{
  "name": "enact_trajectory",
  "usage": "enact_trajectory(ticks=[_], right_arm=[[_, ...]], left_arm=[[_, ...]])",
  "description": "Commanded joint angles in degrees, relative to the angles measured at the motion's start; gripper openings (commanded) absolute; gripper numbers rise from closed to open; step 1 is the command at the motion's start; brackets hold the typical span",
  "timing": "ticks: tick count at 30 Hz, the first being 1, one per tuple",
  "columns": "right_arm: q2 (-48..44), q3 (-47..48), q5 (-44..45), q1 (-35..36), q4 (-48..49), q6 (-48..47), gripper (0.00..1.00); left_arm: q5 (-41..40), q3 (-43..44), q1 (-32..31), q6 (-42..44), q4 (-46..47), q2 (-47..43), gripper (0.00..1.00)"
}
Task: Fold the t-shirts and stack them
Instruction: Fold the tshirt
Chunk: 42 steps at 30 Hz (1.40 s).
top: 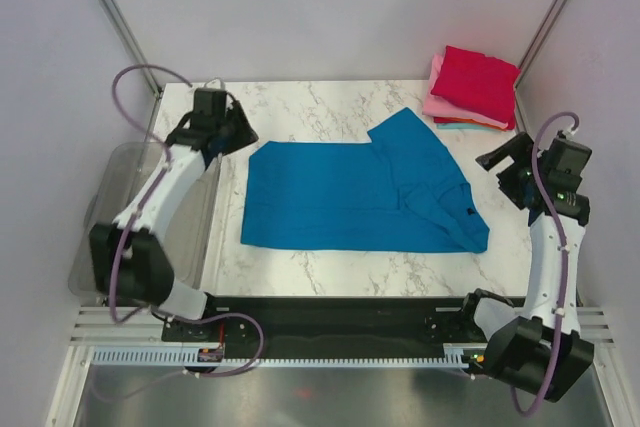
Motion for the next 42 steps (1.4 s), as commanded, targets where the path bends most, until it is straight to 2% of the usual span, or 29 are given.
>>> enact_trajectory(ticks=[1, 4, 7, 9, 14, 17, 21, 24, 27, 28, 30, 31, 32, 37, 38, 42], right_arm=[[1.9, 3.7, 2.5, 3.8, 1.6, -3.4, 0.98], [1.1, 2.5, 1.8, 5.2, 1.9, -6.0, 0.98], [0.3, 0.8, 0.4, 5.6, 2.1, -8.7, 0.98], [0.0, 0.1, 0.4, 6.8, 2.9, -10.2, 0.98], [5.0, 1.7, -0.7, 11.5, 7.2, -9.8, 0.98], [10.2, 5.6, 2.5, 15.7, 8.1, -9.0, 0.98], [16.0, 10.1, 5.9, 22.0, 9.6, -7.9, 0.98], [19.2, 12.2, 7.6, 23.8, 10.2, -7.3, 0.98], [22.4, 13.7, 8.8, 24.7, 11.8, -7.3, 0.98], [23.5, 14.5, 9.0, 25.6, 12.2, -7.7, 0.98], [28.5, 18.4, 10.5, 27.7, 11.6, -9.8, 0.98], [33.1, 20.2, 10.7, 28.1, 11.2, -10.5, 0.98], [35.5, 24.4, 11.6, 28.5, 10.7, -11.3, 0.98], [50.3, 39.9, 15.5, 30.0, 7.7, -14.5, 0.92], [55.1, 45.8, 16.4, 30.4, 6.9, -14.9, 0.90], [66.7, 59.6, 21.3, 32.3, 4.8, -16.7, 0.84]], left_arm=[[1.2, 9.8, 0.7, 12.2, -0.8, 18.9, 0.52], [2.9, 21.0, 1.2, 15.7, -2.4, 31.3, 0.48], [4.0, 27.3, 1.8, 19.3, -3.8, 40.7, 0.42], [4.9, 30.5, 2.0, 20.2, -4.7, 43.9, 0.42], [3.4, 32.0, 2.3, 20.8, -4.9, 47.7, 0.42], [2.0, 32.0, 2.7, 21.6, -4.8, 48.2, 0.42], [3.6, 32.2, 3.0, 22.8, -4.3, 48.2, 0.48], [5.3, 32.3, 2.9, 23.4, -4.2, 49.1, 0.49], [7.5, 32.3, 2.9, 23.5, -4.0, 50.0, 0.46], [8.2, 32.3, 2.9, 23.6, -3.9, 50.6, 0.38], [9.2, 32.0, 2.9, 23.9, -3.8, 51.0, 0.25], [9.5, 32.1, 2.9, 23.9, -3.6, 51.5, 0.10], [9.8, 32.3, 3.0, 24.1, -3.7, 51.5, 0.02], [13.1, 32.0, 3.3, 25.5, -3.2, 51.4, 0.02], [14.3, 32.1, 3.4, 25.7, -3.2, 51.6, 0.02], [16.7, 33.7, 4.7, 25.0, -4.1, 53.2, 0.02]])
